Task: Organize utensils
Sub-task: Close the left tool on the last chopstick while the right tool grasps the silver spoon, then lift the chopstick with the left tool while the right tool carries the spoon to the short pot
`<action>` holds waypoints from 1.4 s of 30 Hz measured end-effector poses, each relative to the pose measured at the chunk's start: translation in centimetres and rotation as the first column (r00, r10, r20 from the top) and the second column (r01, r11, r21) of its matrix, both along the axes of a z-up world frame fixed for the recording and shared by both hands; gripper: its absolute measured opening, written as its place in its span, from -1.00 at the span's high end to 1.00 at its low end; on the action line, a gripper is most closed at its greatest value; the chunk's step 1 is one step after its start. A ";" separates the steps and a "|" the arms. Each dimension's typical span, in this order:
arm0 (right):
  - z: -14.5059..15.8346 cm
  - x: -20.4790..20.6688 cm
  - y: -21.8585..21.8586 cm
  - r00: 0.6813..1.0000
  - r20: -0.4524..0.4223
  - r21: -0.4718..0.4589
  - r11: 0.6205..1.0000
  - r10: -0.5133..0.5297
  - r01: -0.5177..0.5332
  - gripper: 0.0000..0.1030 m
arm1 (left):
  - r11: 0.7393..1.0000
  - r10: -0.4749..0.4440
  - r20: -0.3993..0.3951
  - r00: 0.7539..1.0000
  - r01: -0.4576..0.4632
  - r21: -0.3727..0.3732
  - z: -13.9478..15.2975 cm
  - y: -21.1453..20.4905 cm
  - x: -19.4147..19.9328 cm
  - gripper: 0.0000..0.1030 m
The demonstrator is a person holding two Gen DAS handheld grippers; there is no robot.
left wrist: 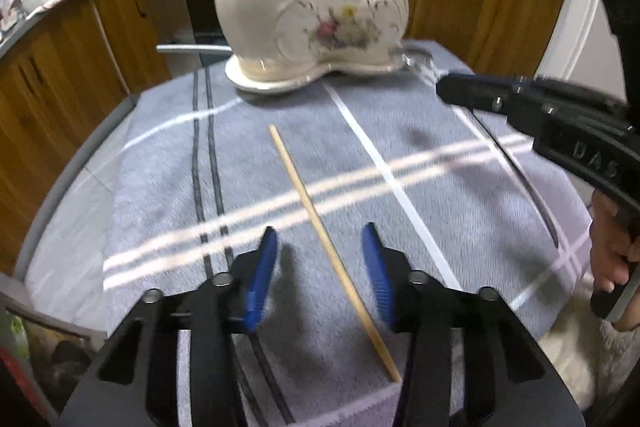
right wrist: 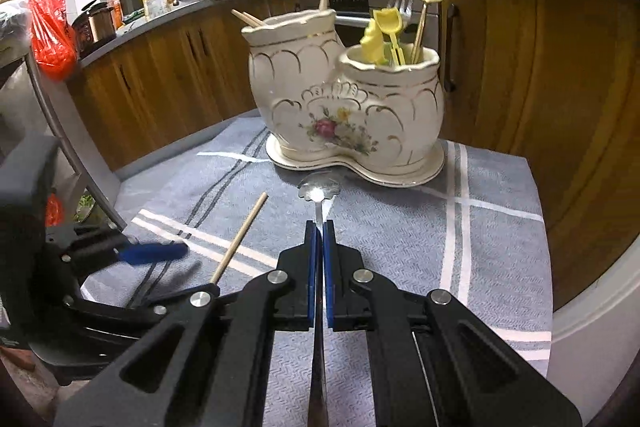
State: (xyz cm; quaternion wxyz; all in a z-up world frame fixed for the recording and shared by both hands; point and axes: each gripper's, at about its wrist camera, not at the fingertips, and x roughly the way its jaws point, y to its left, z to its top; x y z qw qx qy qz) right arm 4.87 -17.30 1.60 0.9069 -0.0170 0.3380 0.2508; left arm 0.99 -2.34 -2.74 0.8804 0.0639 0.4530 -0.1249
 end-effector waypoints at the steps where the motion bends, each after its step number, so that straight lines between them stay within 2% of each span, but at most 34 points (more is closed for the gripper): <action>1: 0.1 -0.1 0.0 1.000 0.006 0.000 1.000 0.003 -0.003 0.94 | 1.000 0.000 -0.011 1.000 0.000 0.008 -0.1 -0.1 0.0 0.28; 9: 0.6 -0.4 -0.6 1.000 0.023 0.029 1.000 0.006 -0.007 0.94 | 0.997 -0.020 -0.100 0.995 0.027 0.069 -0.6 -0.8 1.6 0.48; 14: 0.7 -0.5 -1.0 1.000 0.031 0.034 0.999 0.003 -0.004 0.94 | 0.992 -0.064 -0.155 0.986 0.080 0.099 -0.3 -1.5 2.6 0.64; 17: 0.9 -0.6 -1.2 0.999 0.038 0.041 0.999 0.005 -0.006 0.94 | 0.991 -0.070 -0.168 0.983 0.088 0.098 -0.3 -1.5 3.3 0.79; 20: 1.0 -0.8 -1.3 0.999 0.047 0.047 0.999 0.007 -0.010 0.94 | 0.990 -0.076 -0.171 0.982 0.094 0.102 -0.1 -1.5 3.6 0.82; 24: 1.3 -1.0 -1.6 0.998 0.067 0.057 0.998 -0.002 -0.001 0.94 | 0.988 -0.086 -0.152 0.985 0.104 0.113 -0.1 -1.5 3.4 0.86; 29: 1.9 -1.1 -2.1 0.994 0.105 0.081 0.996 -0.033 0.025 0.94 | 0.992 -0.083 -0.111 0.990 0.092 0.085 0.3 -0.8 2.7 0.90; 36: 2.7 -1.3 -2.3 0.986 0.153 0.103 0.993 -0.066 0.050 0.94 | 0.995 -0.099 -0.021 0.995 0.099 0.033 1.8 0.0 1.6 0.90; 42: 3.0 -1.1 -2.9 0.980 0.168 0.133 0.987 -0.108 0.086 0.94 | 0.992 -0.124 0.085 0.989 0.126 -0.019 3.7 -0.3 0.3 0.90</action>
